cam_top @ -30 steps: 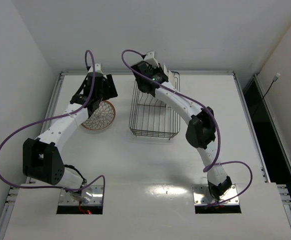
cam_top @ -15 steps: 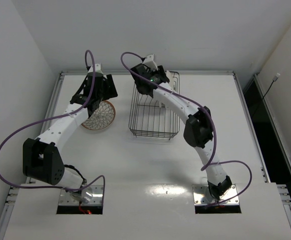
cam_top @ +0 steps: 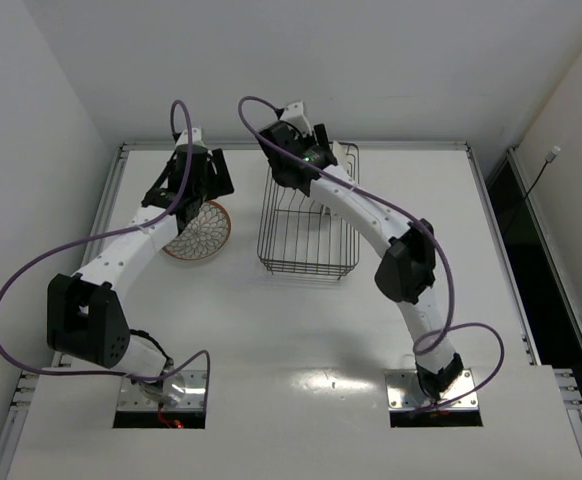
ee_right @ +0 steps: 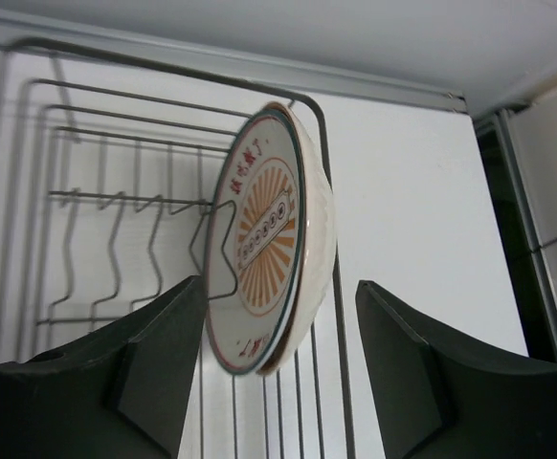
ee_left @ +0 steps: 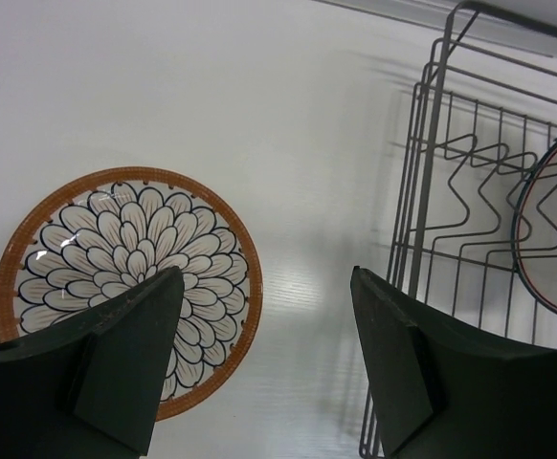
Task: Load the plates into the dish rack
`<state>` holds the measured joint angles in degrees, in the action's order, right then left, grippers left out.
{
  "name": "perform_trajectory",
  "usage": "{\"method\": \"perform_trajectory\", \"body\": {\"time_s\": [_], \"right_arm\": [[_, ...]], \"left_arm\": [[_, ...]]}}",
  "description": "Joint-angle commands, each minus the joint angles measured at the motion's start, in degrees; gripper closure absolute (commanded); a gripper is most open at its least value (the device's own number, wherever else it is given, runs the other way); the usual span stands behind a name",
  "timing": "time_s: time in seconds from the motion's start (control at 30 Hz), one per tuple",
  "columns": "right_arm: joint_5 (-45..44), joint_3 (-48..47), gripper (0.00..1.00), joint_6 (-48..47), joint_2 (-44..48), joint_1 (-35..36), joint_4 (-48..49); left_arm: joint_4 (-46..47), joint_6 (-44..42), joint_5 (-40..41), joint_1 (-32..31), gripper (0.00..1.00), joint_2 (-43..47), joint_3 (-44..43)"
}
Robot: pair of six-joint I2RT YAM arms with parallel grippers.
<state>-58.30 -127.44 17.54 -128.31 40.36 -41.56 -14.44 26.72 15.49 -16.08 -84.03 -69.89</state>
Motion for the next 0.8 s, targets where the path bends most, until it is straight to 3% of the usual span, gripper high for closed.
{"method": "perform_trajectory", "body": {"time_s": [0.0,0.13,0.2,0.37,0.43,0.77], "right_arm": [[5.6,2.5,0.39,-0.1,13.4,2.9,1.4],[14.2,10.8,0.35,-0.1,22.3,5.9,0.8],[15.2,17.1,0.31,1.9,26.4,7.6,0.2],[24.9,33.9,0.29,4.8,42.0,9.3,2.2],[26.7,39.6,0.24,6.1,45.9,10.0,3.5],[31.7,52.7,0.15,9.8,64.9,11.1,4.6]], "left_arm": [[1.4,-1.3,0.9,-0.1,0.32,-3.1,-1.0],[1.4,-2.4,-0.5,-0.1,0.32,-6.5,-1.0],[1.4,-3.0,-3.5,-0.1,0.27,-9.7,-1.0],[-1.9,-4.3,-6.9,-0.1,0.27,-16.7,-3.3],[-2.4,-4.3,-6.9,-0.1,0.27,-18.9,-4.0],[-3.8,-6.5,-1.9,-0.1,0.27,-24.2,-5.2]]}}
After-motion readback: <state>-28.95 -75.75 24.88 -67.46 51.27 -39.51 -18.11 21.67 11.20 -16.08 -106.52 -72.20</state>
